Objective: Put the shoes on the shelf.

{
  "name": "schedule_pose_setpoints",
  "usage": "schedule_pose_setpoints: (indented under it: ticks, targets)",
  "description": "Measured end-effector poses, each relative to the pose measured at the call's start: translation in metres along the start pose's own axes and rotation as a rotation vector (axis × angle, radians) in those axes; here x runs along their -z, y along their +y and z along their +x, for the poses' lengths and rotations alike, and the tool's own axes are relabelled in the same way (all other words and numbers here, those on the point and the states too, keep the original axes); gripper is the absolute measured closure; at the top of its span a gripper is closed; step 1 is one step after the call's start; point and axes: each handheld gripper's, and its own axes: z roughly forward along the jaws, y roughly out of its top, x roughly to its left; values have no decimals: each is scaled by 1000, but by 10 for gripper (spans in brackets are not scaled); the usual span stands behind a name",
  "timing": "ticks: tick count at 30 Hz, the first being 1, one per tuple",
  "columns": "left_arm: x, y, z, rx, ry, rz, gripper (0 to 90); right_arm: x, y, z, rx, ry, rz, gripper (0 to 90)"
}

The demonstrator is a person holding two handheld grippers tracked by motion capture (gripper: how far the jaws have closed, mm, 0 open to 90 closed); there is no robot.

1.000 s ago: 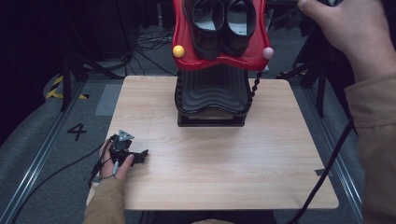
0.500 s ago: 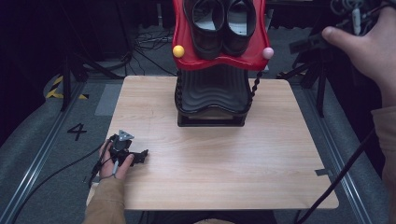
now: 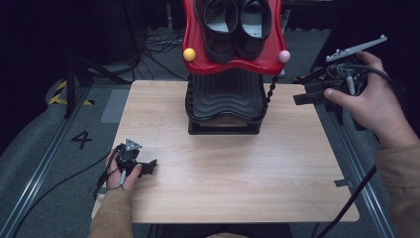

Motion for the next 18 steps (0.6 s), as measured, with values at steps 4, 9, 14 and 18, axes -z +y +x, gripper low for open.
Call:
schedule_pose_setpoints:
  ticks: [4,9,14,18]
  targets:
    - [0,0,0,0,0,0,15,-14,-17,-2,7,28,2,386]
    - [0,0,0,-1,-1,0,15,-32,-39,-2,37,51,16,386]
    - [0,0,0,0,1,2,16,-50,-59,-3,91,66,23,396]
    - [0,0,-1,1,3,2,17,-62,-71,-6,104,77,15,398]
